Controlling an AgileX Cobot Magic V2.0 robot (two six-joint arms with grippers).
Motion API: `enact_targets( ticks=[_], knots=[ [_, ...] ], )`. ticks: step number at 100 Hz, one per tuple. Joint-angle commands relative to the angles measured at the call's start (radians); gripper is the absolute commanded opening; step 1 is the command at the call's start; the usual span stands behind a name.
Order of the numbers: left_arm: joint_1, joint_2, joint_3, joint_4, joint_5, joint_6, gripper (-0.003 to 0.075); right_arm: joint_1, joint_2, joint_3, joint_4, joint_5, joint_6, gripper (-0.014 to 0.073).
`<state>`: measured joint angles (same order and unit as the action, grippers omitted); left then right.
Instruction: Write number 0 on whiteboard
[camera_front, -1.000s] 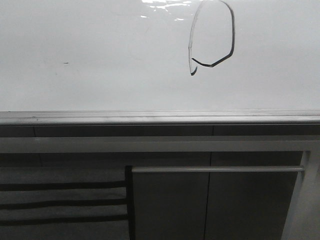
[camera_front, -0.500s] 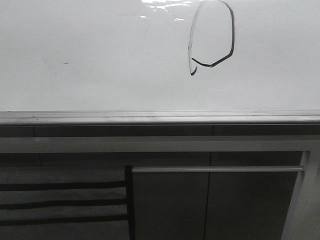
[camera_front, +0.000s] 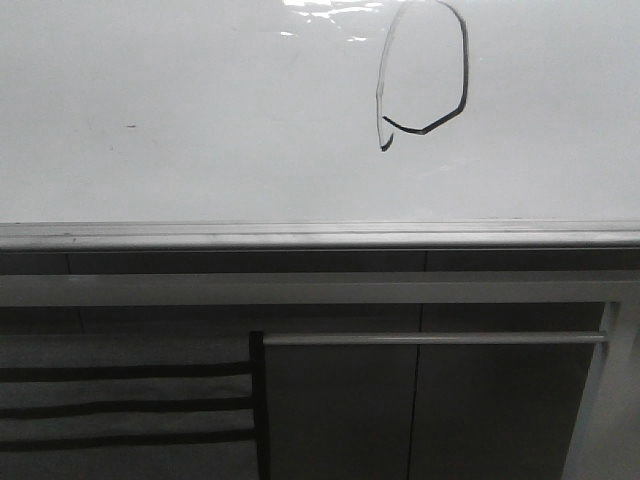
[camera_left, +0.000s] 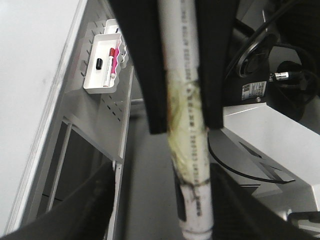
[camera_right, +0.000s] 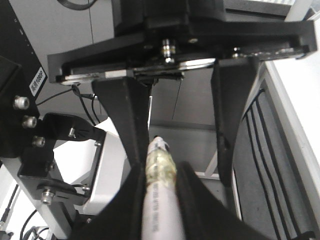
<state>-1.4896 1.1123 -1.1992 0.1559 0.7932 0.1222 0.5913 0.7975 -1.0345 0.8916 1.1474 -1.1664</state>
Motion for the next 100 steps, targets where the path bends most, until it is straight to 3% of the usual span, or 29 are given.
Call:
enact_targets(
  ticks=[1,13,46,60,67,79,86,92,100],
  knots=[
    [-0.005,-0.014,-0.034,-0.006,-0.073,-0.014,0.0363,0.014,0.010,-0.034,0.062,-0.056,-0.021,-0.0048],
    [0.012,-0.014,-0.034,-0.001,-0.071,-0.060,0.0304,0.033,0.010,-0.034,0.066,-0.065,-0.031,-0.0048],
    [0.077,-0.014,-0.034,-0.042,-0.097,-0.074,-0.0011,0.058,0.010,-0.034,0.066,-0.072,-0.031,-0.0048],
    [0.077,-0.014,-0.034,-0.042,-0.107,-0.074,-0.0019,0.058,0.010,-0.034,0.066,-0.097,-0.027,-0.0038],
    [0.077,-0.014,-0.034,-0.042,-0.107,-0.074,-0.0019,0.058,0.010,-0.034,0.066,-0.126,-0.027,0.0050],
    [0.077,-0.014,-0.034,-0.042,-0.107,-0.074,-0.0019,0.058,0.010,-0.034,0.061,-0.232,-0.022,0.0414],
    [0.077,-0.014,-0.034,-0.042,-0.107,-0.074,-0.0019,0.058,0.008,-0.035,0.059,-0.329,-0.022,0.0578],
    [0.077,-0.014,-0.034,-0.037,-0.107,-0.074,-0.0020,0.058,-0.001,-0.035,0.035,-0.440,-0.022,0.0635],
    [0.077,-0.014,-0.030,-0.025,-0.116,-0.074,-0.0020,0.058,-0.015,-0.035,-0.001,-0.597,-0.022,0.0628]
  ],
)
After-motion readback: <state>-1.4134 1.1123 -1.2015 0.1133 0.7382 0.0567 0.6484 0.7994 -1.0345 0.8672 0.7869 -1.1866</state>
